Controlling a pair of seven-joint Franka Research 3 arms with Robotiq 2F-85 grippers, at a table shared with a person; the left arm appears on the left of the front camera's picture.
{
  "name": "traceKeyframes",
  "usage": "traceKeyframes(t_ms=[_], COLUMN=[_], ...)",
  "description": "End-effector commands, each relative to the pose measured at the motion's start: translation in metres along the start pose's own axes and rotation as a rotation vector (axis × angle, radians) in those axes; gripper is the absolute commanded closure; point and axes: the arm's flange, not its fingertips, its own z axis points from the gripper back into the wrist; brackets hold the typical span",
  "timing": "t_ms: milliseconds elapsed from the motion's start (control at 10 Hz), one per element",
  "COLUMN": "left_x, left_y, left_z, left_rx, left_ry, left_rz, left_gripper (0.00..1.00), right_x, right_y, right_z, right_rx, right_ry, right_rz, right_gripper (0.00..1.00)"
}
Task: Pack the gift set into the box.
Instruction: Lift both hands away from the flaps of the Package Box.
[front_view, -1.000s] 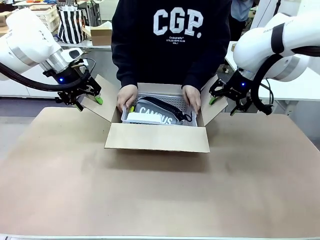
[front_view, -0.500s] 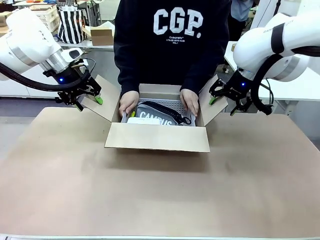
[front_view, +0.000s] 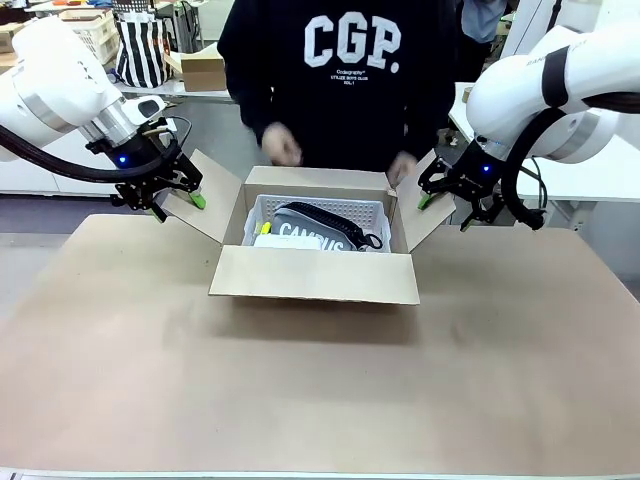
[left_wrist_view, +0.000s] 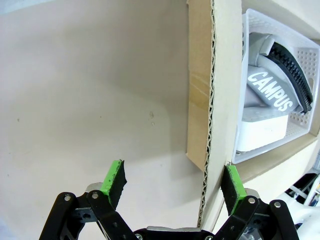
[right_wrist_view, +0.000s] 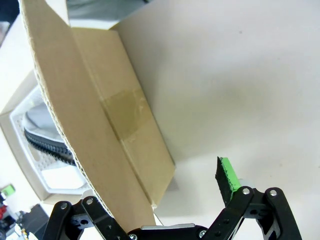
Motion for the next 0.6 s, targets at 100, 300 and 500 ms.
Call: traceKeyframes(t_ms=[100,300,500], left_x=[-0.0019,-0.0019,-0.0019], left_y=[-0.0011,-0.0011,-0.0011], left_z=[0.0027,0.0027,0.0027], left_rx=[0.016,0.016,0.016], left_ry=[-0.002,-0.002,-0.002], left_rz=[0.011,0.011,0.011], left_gripper=[0.00,0.00,0.00], right_x=[-0.0008,-0.0008,-0.0008], right_y=[0.0050,0.0050,0.0050], right_z=[-0.0027,-0.0027,-0.0027], right_rx=[-0.024,-0.024,-0.024], right_ry=[0.008,0.008,0.008], right_rz=[-0.017,-0.017,-0.017], right_gripper=[0.00,0.00,0.00])
